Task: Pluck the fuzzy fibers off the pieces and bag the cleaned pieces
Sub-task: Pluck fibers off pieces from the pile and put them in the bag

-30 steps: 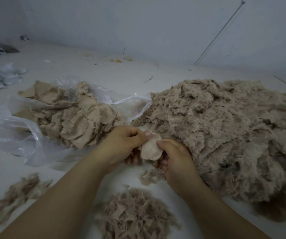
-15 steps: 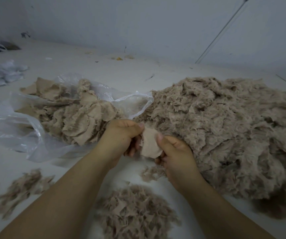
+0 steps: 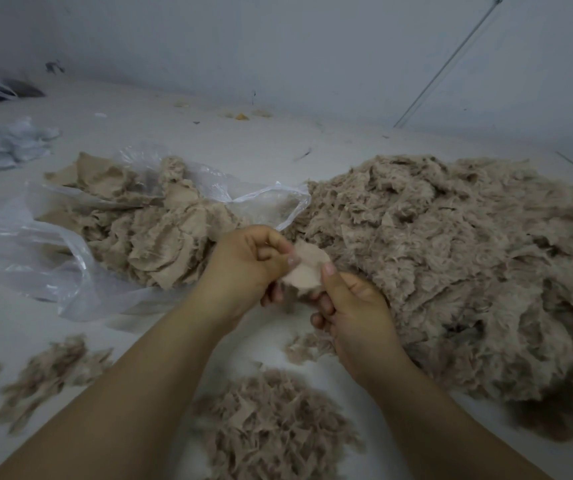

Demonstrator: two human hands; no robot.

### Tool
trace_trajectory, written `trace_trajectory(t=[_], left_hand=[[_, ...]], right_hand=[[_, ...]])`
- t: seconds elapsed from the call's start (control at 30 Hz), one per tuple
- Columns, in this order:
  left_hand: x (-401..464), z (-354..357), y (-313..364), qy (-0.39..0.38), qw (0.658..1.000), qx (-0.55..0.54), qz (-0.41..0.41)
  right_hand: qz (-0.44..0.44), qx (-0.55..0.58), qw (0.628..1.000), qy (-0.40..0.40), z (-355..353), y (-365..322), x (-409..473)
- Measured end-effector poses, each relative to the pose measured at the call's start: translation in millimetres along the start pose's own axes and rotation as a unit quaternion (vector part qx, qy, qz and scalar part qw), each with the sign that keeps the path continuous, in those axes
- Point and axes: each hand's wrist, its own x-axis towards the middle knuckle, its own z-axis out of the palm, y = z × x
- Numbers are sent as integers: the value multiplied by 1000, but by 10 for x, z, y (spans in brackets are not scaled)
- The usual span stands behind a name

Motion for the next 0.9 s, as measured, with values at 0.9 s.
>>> trace_trajectory(t=[0.9], left_hand=[[145,-619,-32,193,688,699,12]], right_hand=[[7,2,1000,-1,19,5,17]])
